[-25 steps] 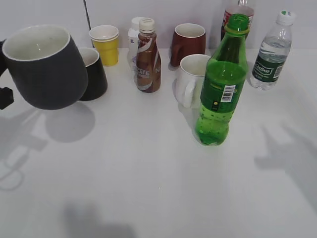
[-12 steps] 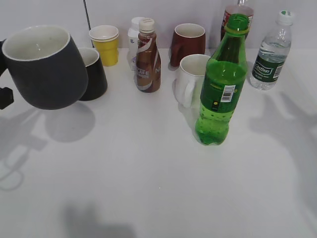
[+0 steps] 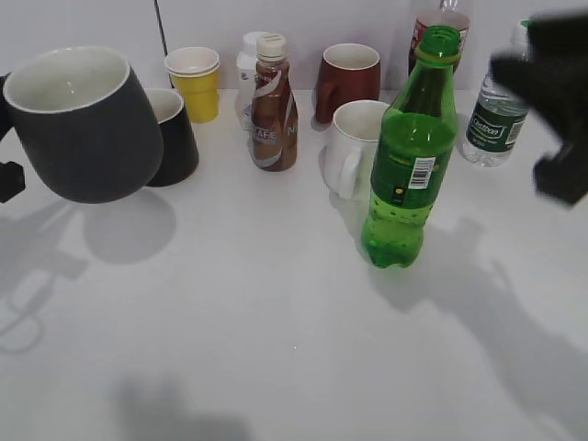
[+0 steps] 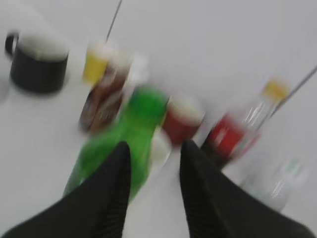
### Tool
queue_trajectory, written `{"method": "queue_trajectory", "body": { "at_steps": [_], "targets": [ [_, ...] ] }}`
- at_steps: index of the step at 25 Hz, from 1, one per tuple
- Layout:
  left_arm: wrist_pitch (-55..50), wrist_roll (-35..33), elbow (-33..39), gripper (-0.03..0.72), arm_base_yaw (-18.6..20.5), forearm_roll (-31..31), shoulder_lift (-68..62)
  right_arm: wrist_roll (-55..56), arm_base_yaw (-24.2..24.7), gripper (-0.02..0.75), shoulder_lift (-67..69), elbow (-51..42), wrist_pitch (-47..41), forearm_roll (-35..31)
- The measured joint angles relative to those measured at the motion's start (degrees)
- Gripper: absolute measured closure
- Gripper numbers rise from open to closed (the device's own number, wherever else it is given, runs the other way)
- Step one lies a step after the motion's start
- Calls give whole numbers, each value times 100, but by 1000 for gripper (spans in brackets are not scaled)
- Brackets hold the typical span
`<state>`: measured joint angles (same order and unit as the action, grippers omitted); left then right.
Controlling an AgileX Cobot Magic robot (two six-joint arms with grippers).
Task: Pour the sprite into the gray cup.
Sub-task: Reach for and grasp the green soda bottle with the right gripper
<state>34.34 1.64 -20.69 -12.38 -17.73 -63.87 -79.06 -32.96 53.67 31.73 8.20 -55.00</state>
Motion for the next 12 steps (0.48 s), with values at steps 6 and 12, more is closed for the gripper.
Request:
{"method": "queue_trajectory", "body": {
  "at_steps": [6,12],
  "targets": [
    [-6,0,0,638,0,-3,0,-2190,-44,486,496,-452,1441,-3170],
    [-6,0,0,638,-5,-10,0,-3265,-37,486,702,364,3356,-4871]
  ]
}}
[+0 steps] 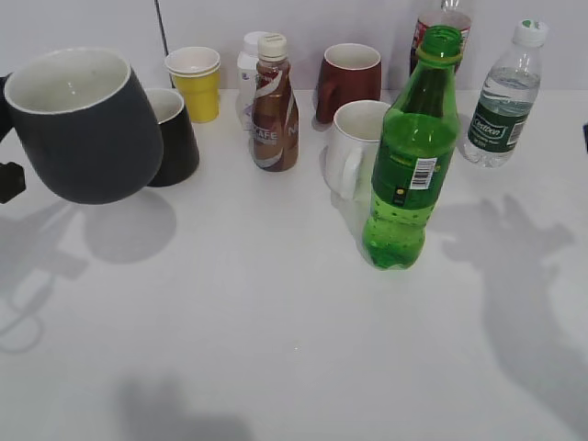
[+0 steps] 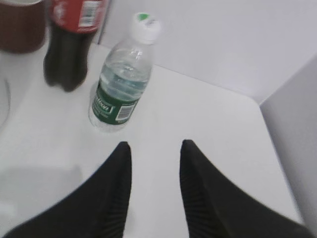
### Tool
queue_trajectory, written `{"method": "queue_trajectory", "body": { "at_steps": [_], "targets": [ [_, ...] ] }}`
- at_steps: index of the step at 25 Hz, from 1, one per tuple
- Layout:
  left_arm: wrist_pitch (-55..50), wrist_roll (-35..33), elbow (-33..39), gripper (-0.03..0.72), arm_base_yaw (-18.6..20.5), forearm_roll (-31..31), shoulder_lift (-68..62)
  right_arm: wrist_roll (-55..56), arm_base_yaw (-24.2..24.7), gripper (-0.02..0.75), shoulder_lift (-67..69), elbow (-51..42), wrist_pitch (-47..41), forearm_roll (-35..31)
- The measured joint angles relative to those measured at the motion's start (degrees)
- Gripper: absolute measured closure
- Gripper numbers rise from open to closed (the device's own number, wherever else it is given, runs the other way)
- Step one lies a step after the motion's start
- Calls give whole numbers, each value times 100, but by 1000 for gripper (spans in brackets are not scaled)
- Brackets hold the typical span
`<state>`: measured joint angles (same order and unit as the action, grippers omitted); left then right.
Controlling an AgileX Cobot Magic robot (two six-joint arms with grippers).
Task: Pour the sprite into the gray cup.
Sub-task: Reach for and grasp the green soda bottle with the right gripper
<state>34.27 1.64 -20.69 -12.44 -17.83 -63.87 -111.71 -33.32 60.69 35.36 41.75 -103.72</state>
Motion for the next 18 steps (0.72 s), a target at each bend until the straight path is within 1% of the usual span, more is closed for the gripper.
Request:
{"method": "queue_trajectory", "body": {
  "at_steps": [2,4,6,8,10,13,14,18],
  "targets": [
    [0,0,0,638,0,0,0,590,0,486,-116,25,-480,-61],
    [0,0,0,638,0,0,0,1545,0,486,-293,25,-1469,-1],
    [0,0,0,638,0,0,0,2905,0,486,-378,25,-2202,434],
    [0,0,0,638,0,0,0,3799,0,486,-402,11,-2543,806],
    [0,0,0,638,0,0,0,4196,0,486,-403,-91,-2936,879],
    [0,0,0,638,0,0,0,4420,0,485,-403,-424,-4013,859],
    [0,0,0,638,0,0,0,4471,0,485,-403,-588,-4231,854],
    [0,0,0,638,0,0,0,4598,0,485,-381,-1351,-4444,857]
  ]
}}
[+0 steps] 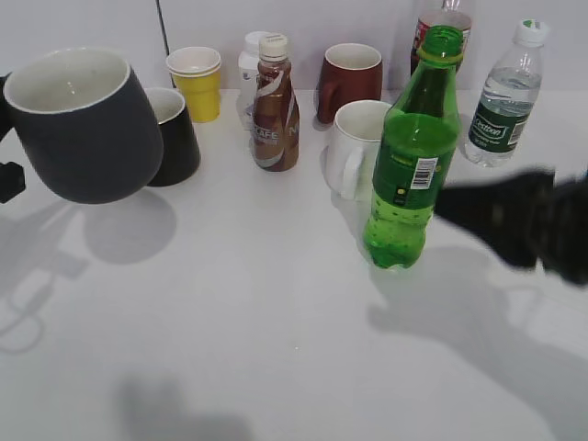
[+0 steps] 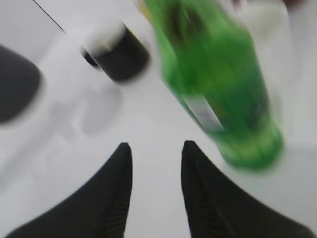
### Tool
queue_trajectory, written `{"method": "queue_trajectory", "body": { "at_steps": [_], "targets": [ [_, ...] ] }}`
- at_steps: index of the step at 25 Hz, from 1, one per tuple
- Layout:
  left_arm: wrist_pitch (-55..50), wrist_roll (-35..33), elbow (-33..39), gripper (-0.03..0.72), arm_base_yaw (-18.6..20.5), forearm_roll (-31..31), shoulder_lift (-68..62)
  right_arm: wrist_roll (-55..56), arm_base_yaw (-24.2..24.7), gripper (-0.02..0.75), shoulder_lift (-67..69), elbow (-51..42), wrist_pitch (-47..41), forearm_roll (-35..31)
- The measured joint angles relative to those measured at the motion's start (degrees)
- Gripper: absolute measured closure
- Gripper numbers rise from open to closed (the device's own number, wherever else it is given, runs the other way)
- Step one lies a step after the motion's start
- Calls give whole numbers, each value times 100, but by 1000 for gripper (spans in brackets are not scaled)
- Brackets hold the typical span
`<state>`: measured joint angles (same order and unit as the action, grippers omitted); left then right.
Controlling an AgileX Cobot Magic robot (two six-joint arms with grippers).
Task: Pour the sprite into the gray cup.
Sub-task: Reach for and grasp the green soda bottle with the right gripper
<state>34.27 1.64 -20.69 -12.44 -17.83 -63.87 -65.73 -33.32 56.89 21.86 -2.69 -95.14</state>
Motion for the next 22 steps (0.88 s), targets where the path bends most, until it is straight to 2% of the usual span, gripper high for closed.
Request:
{"method": "queue_trajectory", "body": {
  "at_steps": [3,5,6,8,11,14,16,18,20,22],
  "targets": [
    [0,0,0,638,0,0,0,265,0,485,171,-323,-434,355],
    [0,0,0,638,0,0,0,1073,0,485,357,-292,-957,1196],
    [0,0,0,638,0,0,0,1622,0,485,490,-212,-1383,1931],
    [0,0,0,638,0,0,0,3241,0,485,743,41,-2034,3648],
    [0,0,0,638,0,0,0,6152,0,485,854,458,-2592,7132],
    [0,0,0,638,0,0,0,9186,0,485,626,618,-2728,10495],
    [0,0,0,638,0,0,0,10998,0,485,335,454,-2219,12427],
    [0,0,0,638,0,0,0,12452,0,485,-5,122,-946,14412],
    [0,0,0,638,0,0,0,13540,0,485,-159,-88,-14,15739],
    [0,0,0,638,0,0,0,14215,-6,485,-158,-244,123,16189]
  ]
}}
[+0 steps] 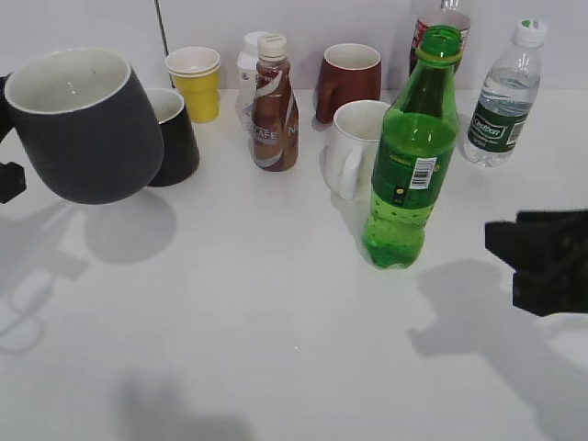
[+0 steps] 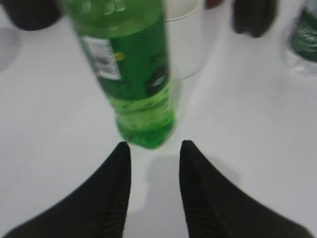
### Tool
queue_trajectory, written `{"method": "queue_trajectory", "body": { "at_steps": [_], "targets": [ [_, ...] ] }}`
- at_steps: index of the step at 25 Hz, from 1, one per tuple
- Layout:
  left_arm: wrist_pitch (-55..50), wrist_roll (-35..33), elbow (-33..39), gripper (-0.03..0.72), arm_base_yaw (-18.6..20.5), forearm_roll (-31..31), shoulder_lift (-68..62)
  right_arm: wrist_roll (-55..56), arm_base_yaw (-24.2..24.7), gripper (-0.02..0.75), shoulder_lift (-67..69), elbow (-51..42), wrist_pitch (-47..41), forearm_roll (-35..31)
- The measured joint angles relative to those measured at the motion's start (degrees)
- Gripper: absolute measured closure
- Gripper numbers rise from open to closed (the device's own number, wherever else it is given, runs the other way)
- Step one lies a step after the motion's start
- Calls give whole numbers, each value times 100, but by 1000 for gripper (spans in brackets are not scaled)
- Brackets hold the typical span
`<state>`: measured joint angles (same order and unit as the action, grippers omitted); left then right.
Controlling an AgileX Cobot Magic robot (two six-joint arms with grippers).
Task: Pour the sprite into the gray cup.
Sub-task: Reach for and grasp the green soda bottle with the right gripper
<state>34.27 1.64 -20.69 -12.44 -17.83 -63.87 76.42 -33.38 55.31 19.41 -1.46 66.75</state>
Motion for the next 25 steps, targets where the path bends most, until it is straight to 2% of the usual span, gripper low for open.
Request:
{"method": "queue_trajectory", "body": {
  "at_steps": [4,10,15,18,20,25],
  "targets": [
    [5,0,0,638,0,0,0,453,0,485,187,-113,-782,28],
    [5,0,0,638,0,0,0,609,0,486,201,-113,-921,-70],
    [5,0,0,638,0,0,0,-281,0,487,499,-84,-1687,-138],
    [0,0,0,638,0,0,0,-624,0,487,786,41,-2047,61],
    [0,0,0,638,0,-17,0,-664,0,487,935,78,-1880,385],
    [0,0,0,638,0,-17,0,-54,0,487,951,142,-561,1521]
  ]
}}
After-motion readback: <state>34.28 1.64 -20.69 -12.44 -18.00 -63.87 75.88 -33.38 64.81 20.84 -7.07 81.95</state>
